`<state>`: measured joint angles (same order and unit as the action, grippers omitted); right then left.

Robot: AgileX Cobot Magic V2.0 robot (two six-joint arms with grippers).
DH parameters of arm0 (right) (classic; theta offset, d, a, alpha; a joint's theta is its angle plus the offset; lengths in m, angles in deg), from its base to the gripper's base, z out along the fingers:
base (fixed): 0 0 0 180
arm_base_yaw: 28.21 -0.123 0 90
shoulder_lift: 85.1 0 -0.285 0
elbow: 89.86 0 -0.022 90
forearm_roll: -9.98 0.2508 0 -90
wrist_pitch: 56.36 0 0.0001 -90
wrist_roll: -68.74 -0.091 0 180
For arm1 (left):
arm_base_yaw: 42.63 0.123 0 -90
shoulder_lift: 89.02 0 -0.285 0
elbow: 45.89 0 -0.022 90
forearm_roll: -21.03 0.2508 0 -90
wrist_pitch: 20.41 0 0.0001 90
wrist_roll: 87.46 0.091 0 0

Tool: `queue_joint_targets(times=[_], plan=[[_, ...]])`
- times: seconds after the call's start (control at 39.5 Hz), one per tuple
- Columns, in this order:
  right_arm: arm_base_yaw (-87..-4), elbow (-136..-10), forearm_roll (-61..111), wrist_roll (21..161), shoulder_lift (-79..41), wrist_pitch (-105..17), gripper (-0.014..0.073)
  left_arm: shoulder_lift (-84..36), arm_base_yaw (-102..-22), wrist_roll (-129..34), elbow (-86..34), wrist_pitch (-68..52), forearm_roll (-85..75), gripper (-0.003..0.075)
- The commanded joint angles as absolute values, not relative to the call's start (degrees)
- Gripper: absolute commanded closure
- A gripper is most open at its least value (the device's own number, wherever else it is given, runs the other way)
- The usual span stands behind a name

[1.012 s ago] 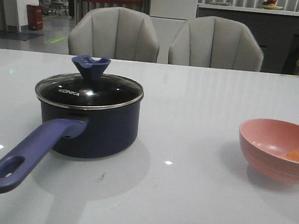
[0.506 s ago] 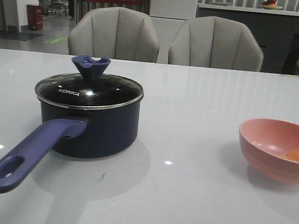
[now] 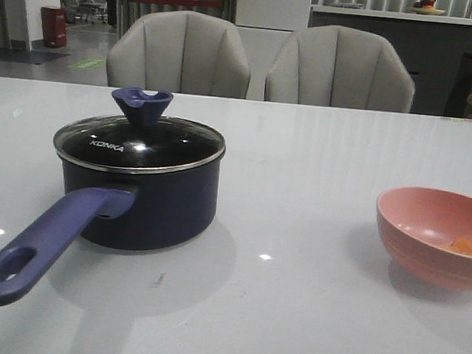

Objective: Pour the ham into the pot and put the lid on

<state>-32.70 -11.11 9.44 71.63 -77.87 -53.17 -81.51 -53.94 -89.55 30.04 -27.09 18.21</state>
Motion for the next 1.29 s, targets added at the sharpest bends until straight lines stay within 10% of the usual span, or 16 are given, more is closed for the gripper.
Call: queue_joint_targets(times=[0.0, 0.71, 1.09, 1.26], plan=[[-32.31, -11.42, 8.82, 71.93, -79.00, -57.35, 0.0462, -80.67, -54.31, -89.63, 24.42, -26.24, 18.44, 0.0608], [-32.31, -11.42, 8.82, 71.93, -79.01, -57.35, 0.0462, -57.67, -54.31, -89.63, 6.48, -4.73, 17.70, 0.0596], [-32.31, -11.42, 8.82, 71.93, -79.01, -57.35, 0.0462, -50.98, -54.31, -89.63, 6.24, -4.15, 17.85, 0.0149], [-32.31, -11.42, 8.82, 71.93, -79.01, -57.35, 0.0462, -43.47, -54.31, -89.63, 0.67, 3.90, 17.85, 0.0124]])
